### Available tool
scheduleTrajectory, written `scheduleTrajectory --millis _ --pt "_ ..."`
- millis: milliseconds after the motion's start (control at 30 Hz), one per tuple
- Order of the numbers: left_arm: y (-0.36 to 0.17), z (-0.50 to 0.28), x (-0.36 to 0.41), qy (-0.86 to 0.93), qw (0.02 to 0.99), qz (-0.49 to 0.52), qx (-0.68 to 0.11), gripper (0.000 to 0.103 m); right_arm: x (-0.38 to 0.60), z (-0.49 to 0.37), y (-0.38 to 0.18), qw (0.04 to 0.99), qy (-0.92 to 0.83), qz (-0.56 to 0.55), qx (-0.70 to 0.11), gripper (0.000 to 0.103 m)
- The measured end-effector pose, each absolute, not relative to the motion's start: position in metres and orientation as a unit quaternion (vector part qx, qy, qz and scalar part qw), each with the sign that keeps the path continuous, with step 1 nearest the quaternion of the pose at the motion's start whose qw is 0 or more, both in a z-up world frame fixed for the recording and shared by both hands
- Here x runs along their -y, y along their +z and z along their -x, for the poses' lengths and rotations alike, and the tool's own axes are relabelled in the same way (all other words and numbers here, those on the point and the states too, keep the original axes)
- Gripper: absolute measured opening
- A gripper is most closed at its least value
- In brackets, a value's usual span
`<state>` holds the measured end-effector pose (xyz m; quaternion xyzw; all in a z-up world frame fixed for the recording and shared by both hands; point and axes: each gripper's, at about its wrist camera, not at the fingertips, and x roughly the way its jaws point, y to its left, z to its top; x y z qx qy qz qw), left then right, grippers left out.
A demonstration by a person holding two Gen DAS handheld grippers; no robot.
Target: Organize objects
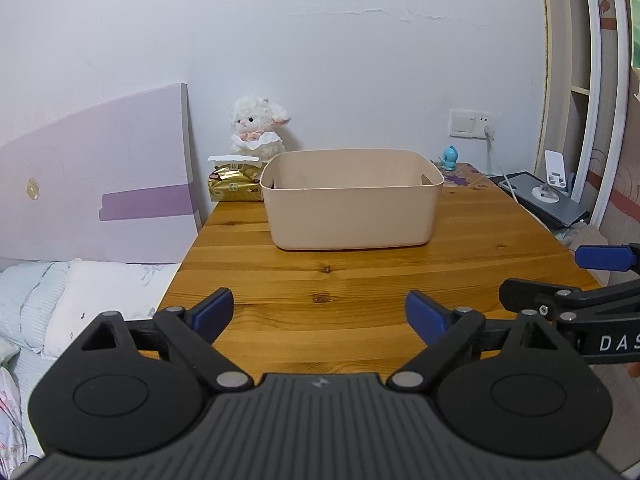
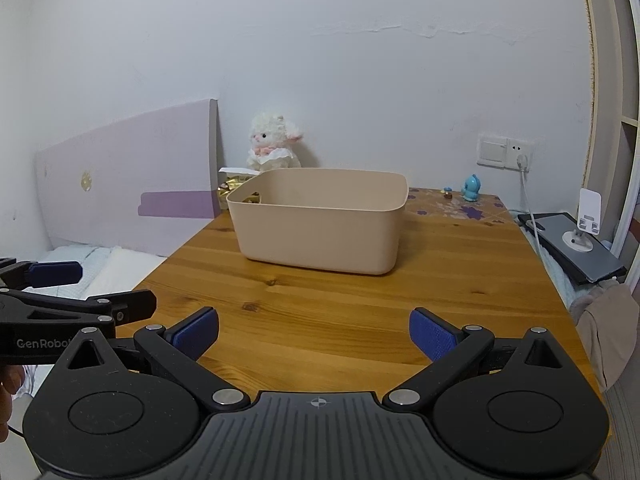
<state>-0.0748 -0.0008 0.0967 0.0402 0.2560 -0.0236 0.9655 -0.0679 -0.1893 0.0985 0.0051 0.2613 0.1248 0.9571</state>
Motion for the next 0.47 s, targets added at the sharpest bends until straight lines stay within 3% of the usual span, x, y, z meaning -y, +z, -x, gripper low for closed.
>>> scheduleTrajectory --millis 467 --pt "0.0934 0.0711 0.0007 -0.027 0.962 -0.037 -0.269 0.094 0.1946 0.0661 0.0957 0.956 0.119 -0.011 -0.268 0.103"
